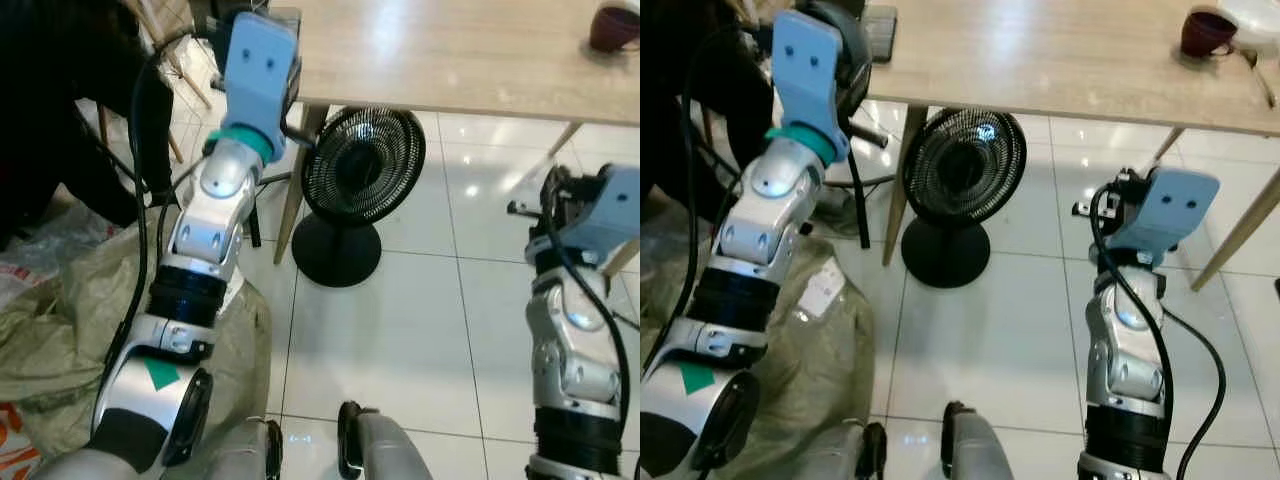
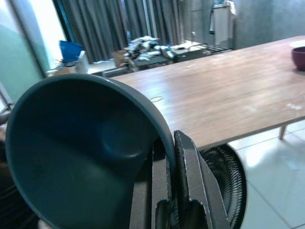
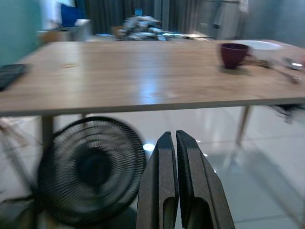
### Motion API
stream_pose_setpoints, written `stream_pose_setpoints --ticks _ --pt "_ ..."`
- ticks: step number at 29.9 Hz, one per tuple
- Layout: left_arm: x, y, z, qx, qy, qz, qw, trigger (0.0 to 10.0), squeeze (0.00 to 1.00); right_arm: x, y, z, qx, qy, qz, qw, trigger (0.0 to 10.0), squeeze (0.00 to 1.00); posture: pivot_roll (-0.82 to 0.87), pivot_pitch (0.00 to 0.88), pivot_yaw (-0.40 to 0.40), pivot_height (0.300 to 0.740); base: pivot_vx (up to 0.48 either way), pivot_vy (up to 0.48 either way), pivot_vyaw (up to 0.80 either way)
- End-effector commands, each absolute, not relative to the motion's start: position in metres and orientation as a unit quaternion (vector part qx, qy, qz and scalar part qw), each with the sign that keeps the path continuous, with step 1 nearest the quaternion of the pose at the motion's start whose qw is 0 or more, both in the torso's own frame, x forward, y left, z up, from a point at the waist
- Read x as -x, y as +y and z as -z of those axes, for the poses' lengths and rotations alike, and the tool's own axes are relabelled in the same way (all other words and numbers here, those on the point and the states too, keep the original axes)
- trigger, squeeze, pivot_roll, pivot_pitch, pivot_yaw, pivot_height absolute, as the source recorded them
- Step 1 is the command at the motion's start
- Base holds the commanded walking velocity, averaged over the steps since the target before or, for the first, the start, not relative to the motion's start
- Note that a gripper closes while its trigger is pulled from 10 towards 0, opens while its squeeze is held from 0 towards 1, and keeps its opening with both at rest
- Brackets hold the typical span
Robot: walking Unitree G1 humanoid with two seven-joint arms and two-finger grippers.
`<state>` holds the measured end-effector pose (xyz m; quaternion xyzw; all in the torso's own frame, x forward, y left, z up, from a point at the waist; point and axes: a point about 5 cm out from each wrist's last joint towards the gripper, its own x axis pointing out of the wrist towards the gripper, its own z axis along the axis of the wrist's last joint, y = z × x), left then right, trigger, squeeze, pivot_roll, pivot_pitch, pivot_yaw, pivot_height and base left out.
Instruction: Setting the table
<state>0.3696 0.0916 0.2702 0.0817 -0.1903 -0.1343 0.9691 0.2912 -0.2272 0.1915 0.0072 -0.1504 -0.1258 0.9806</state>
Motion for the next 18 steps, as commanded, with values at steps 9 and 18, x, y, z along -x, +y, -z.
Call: stream_pose_setpoints --ticks 9,18 --pt "-0.3694 0.0910 -0.2694 -0.078 -0.190 0.135 0.969 10.0 0.00 -0.2888 -0.2278 -0.1913 0.002 -0.152 0.129 0.980 10.0 0.00 -0.05 0.083 0.070 0.740 -0.328 0.000 0.00" --pt "-0.3700 0.0924 -0.2648 -0.079 -0.184 0.131 0.971 10.0 0.00 -0.2898 -0.2279 -0.1932 0.007 -0.154 0.123 0.980 10.0 0.00 -0.04 0.082 0.061 0.740 -0.322 0.000 0.00"
